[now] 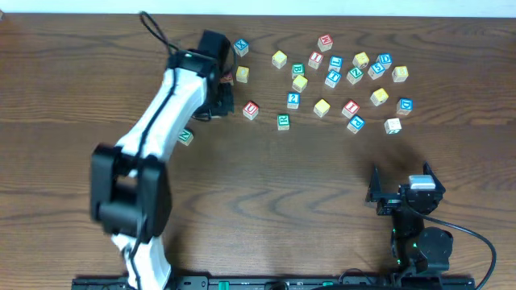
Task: Spell out AI2
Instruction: 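Lift the A block and carry it toward the front center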
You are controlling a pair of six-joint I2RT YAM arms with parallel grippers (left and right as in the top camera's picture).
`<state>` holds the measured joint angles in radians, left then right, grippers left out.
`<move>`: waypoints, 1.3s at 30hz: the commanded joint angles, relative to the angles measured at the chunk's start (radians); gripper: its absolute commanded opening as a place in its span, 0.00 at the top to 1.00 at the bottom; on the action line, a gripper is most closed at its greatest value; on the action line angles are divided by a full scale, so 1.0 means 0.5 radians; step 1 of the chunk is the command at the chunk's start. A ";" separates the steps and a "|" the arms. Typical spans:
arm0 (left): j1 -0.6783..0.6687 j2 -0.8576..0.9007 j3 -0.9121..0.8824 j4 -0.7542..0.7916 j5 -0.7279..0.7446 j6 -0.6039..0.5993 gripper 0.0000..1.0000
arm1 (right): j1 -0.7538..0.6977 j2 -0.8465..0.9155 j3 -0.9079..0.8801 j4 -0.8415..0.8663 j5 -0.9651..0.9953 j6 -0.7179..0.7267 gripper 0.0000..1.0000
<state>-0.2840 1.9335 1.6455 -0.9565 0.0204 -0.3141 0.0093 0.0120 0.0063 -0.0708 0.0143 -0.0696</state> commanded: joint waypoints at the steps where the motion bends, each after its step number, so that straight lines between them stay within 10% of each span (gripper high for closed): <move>1: -0.004 -0.208 0.003 -0.078 -0.009 0.003 0.79 | -0.027 -0.012 -0.002 -0.009 -0.012 0.018 0.01; 20: -0.456 -1.151 -0.855 0.024 -0.184 -0.419 0.86 | -0.027 -0.012 -0.002 -0.009 -0.011 0.018 0.01; 39: -0.505 -0.555 -1.065 0.399 -0.061 -0.534 0.83 | -0.027 -0.012 -0.002 -0.009 -0.012 0.018 0.01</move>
<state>-0.5331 1.6142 1.1198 -0.7731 -0.0307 -0.5571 0.0093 0.0120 0.0067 -0.0708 0.0143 -0.0696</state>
